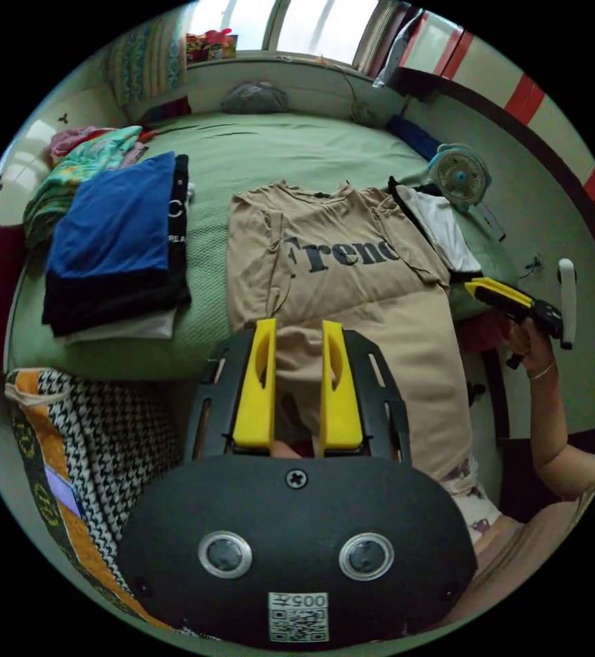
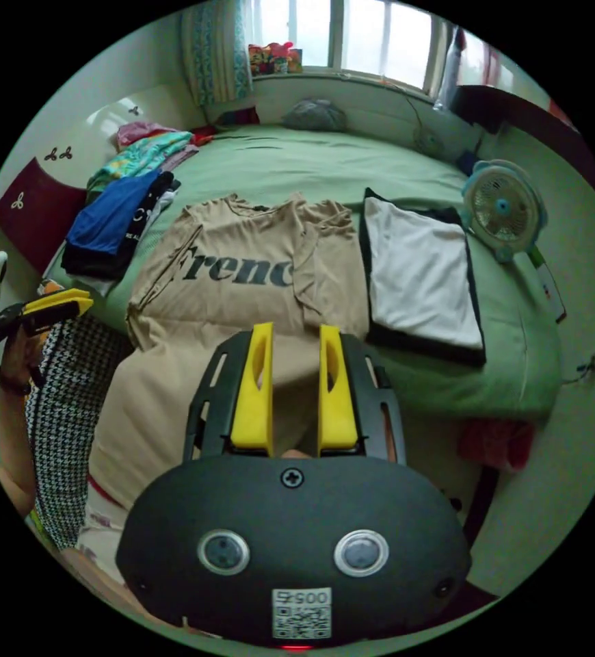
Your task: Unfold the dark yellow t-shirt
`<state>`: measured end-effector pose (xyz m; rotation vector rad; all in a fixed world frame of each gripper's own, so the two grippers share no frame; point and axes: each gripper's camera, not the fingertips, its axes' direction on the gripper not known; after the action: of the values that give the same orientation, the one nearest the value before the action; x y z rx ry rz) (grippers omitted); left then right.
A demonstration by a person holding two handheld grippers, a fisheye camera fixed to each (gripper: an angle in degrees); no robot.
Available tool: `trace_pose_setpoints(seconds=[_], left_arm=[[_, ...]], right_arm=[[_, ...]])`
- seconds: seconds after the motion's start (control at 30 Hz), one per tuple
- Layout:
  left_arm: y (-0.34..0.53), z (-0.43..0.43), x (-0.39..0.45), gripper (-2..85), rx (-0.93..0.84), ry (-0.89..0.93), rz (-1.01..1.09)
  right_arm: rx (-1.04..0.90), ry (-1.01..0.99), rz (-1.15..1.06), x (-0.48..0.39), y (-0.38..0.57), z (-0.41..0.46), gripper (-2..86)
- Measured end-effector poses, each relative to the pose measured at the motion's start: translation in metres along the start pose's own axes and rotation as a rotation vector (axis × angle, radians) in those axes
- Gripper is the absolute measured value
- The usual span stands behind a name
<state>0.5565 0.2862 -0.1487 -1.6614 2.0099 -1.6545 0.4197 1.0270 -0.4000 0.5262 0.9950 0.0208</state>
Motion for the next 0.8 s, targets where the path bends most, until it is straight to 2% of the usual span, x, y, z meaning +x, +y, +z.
trace_pose_setpoints(seconds=[0.17, 0.43, 0.57, 0.7, 0.8], left_arm=[[-0.054, 0.061, -0.007, 9.2, 0.03, -0.022, 0.003], [-0.109, 0.141, -0.024, 12.4, -0.042, -0.049, -0.025], [-0.109, 0.146, -0.03, 8.9, 0.006, -0.058, -0.058], [-0.117, 0.148, -0.048, 5.9, -0.024, 0.079, -0.113], [-0.13, 0.14, -0.048, 5.2, -0.042, 0.084, -0.099]], right_arm=[[-0.071, 0.051, -0.022, 0.0, -0.075, 0.071, 10.6], [-0.113, 0.061, 0.081, 0.019, -0.122, 0.132, 10.5], [-0.079, 0.069, 0.093, 0.026, -0.126, 0.136, 6.2], [-0.069, -0.002, 0.12, 0.044, -0.131, 0.133, 2.5], [-0.064, -0.036, 0.146, 0.058, -0.14, 0.122, 1.1]])
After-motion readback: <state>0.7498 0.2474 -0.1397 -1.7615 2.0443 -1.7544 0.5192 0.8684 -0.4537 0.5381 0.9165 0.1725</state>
